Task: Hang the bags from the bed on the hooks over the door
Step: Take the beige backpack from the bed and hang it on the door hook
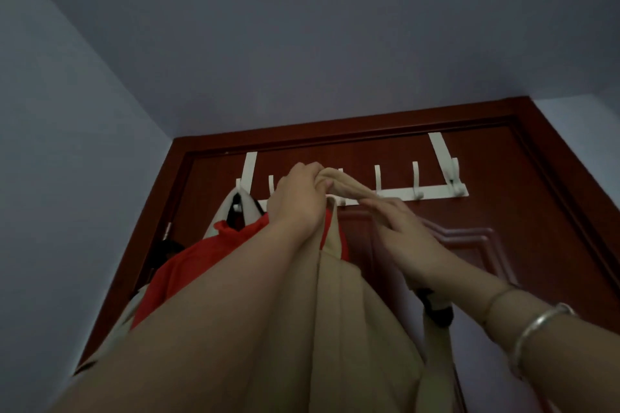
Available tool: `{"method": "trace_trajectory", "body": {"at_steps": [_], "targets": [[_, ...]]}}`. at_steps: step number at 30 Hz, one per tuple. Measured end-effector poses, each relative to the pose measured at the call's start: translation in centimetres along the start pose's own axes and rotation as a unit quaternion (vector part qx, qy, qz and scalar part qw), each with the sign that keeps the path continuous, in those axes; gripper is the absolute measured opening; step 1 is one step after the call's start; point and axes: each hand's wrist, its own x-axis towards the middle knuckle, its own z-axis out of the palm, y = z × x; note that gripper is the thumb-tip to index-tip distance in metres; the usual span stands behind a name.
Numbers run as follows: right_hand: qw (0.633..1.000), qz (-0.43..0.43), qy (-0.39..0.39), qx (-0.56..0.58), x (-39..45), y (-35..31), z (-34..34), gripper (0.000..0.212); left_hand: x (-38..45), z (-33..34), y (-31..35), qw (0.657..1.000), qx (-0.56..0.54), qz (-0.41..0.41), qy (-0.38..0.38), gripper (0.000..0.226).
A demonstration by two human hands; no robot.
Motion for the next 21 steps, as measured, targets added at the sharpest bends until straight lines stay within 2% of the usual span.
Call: {"method": "trace_trajectory", "body": {"at_steps": [5, 9, 15, 17, 21], "targets": [[0.996, 0.01, 0.058, -0.067, 6.0, 3.1, 0.1, 0.054, 4.6, 4.8, -0.9, 0.996, 0.012, 0.024, 0.091, 0.02], [0.99, 0.018, 0.072, -0.116, 9.0, 5.2, -0.2, 0.059, 8.0, 8.1, -1.1, 0.988, 0.031, 0.063, 0.139, 0.022], [0.986, 0.076, 0.086, -0.124, 12.9, 7.0, -0.5, 0.062, 10.8, 12.3, -0.3, 0.954, 0.145, 0.165, 0.205, 0.054], [0.984, 0.108, 0.069, -0.124, 13.8, 7.5, -0.5, 0.066, 10.8, 13.8, -0.2, 0.951, 0.16, 0.174, 0.201, 0.056], [0.978, 0.112, 0.002, -0.178, 13.8, 8.7, 0.2, 0.063, 9.8, 16.1, -1.3, 0.953, 0.166, 0.137, 0.214, 0.04]]}}
